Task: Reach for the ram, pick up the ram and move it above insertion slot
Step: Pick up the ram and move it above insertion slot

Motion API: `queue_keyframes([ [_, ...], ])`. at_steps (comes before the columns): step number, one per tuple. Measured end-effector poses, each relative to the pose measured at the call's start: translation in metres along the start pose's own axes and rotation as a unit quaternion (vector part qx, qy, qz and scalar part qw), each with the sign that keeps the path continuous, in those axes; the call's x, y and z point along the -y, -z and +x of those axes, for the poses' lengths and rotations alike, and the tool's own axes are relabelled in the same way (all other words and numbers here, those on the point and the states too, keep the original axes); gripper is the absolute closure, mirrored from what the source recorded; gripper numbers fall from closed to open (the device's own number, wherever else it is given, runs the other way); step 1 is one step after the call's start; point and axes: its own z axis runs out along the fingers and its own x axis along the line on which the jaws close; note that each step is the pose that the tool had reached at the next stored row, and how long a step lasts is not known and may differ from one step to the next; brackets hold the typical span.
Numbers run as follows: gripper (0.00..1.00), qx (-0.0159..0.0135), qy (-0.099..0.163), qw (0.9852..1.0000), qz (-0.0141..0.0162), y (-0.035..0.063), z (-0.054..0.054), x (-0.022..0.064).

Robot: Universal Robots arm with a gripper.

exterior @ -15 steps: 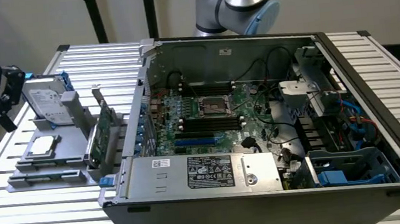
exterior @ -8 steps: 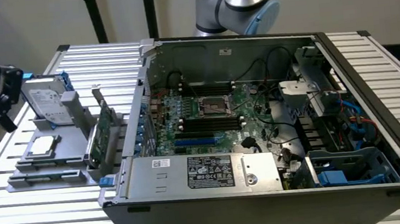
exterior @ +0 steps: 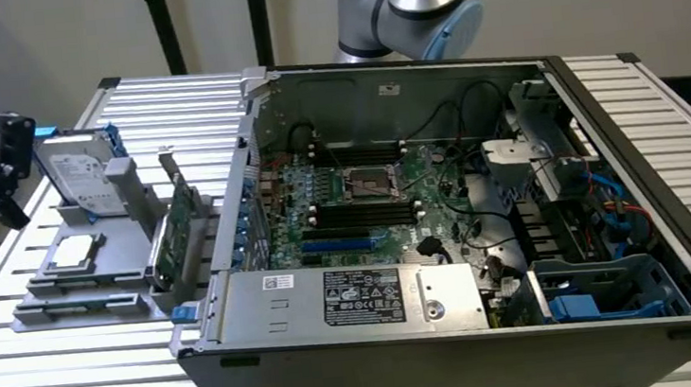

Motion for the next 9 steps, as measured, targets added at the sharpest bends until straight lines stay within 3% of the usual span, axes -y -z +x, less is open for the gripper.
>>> queue_keyframes([
  [5, 0.89, -0.0018, 0.045, 0.999, 0.0, -0.0004, 0.0, 0.0],
  [9, 0.89, -0.0031, 0.081, 0.9967, 0.0001, -0.0009, 0.0, 0.0],
])
